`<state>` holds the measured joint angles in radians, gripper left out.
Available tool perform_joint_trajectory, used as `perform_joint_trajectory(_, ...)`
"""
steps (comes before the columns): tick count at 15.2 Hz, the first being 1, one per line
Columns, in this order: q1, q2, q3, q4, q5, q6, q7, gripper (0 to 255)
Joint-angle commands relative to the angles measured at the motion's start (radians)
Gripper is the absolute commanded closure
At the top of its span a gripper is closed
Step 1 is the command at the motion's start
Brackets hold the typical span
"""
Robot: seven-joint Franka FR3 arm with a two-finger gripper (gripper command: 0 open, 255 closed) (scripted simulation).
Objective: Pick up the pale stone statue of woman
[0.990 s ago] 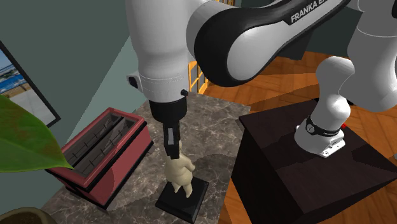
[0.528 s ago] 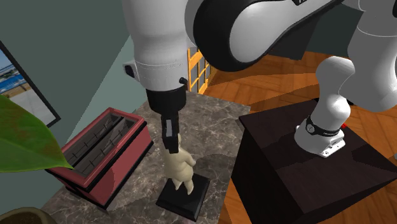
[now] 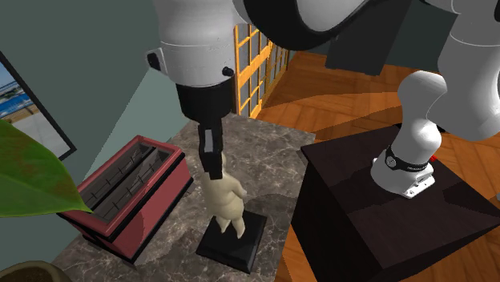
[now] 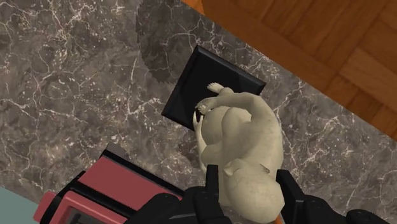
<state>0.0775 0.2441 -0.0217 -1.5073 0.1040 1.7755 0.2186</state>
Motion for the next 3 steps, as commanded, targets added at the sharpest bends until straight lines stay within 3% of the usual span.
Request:
perform_joint_trajectory(1, 0.0, -0.003, 0.0, 0.023, -0.001, -0.024, 0.002, 255)
perform_joint_trajectory(3, 0.0, -0.003, 0.0, 0.025, -0.001, -0.026, 0.002, 255)
